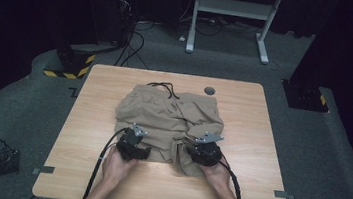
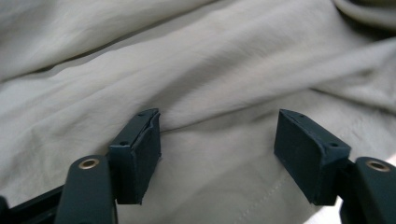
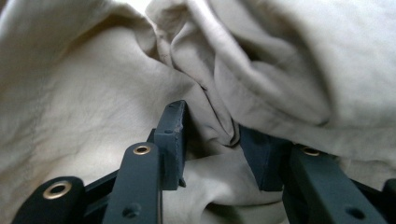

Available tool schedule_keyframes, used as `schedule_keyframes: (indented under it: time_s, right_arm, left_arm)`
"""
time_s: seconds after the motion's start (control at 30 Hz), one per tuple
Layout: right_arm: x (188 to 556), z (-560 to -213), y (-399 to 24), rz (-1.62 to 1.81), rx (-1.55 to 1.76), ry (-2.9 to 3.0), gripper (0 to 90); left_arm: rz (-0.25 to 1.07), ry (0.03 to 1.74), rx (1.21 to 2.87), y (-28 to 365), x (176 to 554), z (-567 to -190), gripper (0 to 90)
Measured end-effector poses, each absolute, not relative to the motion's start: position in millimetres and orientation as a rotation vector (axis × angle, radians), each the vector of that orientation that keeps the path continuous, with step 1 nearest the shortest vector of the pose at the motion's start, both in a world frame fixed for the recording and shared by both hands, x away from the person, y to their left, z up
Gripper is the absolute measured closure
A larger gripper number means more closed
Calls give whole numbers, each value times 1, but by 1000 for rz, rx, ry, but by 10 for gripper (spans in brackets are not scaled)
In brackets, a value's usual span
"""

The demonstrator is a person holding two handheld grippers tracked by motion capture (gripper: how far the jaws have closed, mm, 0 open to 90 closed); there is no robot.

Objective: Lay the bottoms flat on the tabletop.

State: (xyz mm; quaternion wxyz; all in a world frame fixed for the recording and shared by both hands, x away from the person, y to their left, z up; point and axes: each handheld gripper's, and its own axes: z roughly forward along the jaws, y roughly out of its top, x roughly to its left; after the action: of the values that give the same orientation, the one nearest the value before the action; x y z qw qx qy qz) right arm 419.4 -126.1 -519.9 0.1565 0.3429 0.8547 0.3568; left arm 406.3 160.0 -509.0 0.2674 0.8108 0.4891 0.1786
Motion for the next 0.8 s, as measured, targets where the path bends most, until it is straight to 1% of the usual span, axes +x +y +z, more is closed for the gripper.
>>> schedule_keyframes:
  time_s: [0.1, 0.2, 0.27, 0.33, 0.4, 0.47, 0.53, 0.67, 0.77, 0.8]
  right_arm:
    - [425, -521, -118, 1026, 1003, 2426, 590]
    - [431, -521, -112, 1023, 1026, 2407, 573]
    - [431, -519, -110, 1020, 1038, 2410, 553]
    - [425, -513, -113, 1062, 1049, 2397, 556]
    - [418, -506, -120, 1105, 1034, 2371, 559]
    - [413, -503, -124, 1082, 1014, 2373, 562]
    - [411, -503, -127, 1054, 998, 2378, 574]
    - [411, -509, -131, 1049, 1020, 2399, 585]
    - [410, -513, -131, 1042, 1009, 2427, 584]
    - [409, -515, -130, 1038, 1002, 2434, 582]
  left_arm:
    - [482, 1366, 2188, 162, 429, -508, 305]
    - [486, 1422, 2209, 164, 445, -505, 263]
    - [524, 1439, 2233, 163, 442, -502, 256]
    - [582, 1411, 2225, 164, 426, -498, 257]
    - [596, 1414, 2164, 170, 408, -494, 293]
    - [558, 1433, 2097, 177, 395, -493, 311]
    - [517, 1438, 2070, 180, 388, -494, 344]
    - [494, 1468, 2087, 180, 392, -503, 383]
    - [514, 1456, 2088, 178, 397, -508, 463]
    - [502, 1452, 2075, 178, 398, -508, 507]
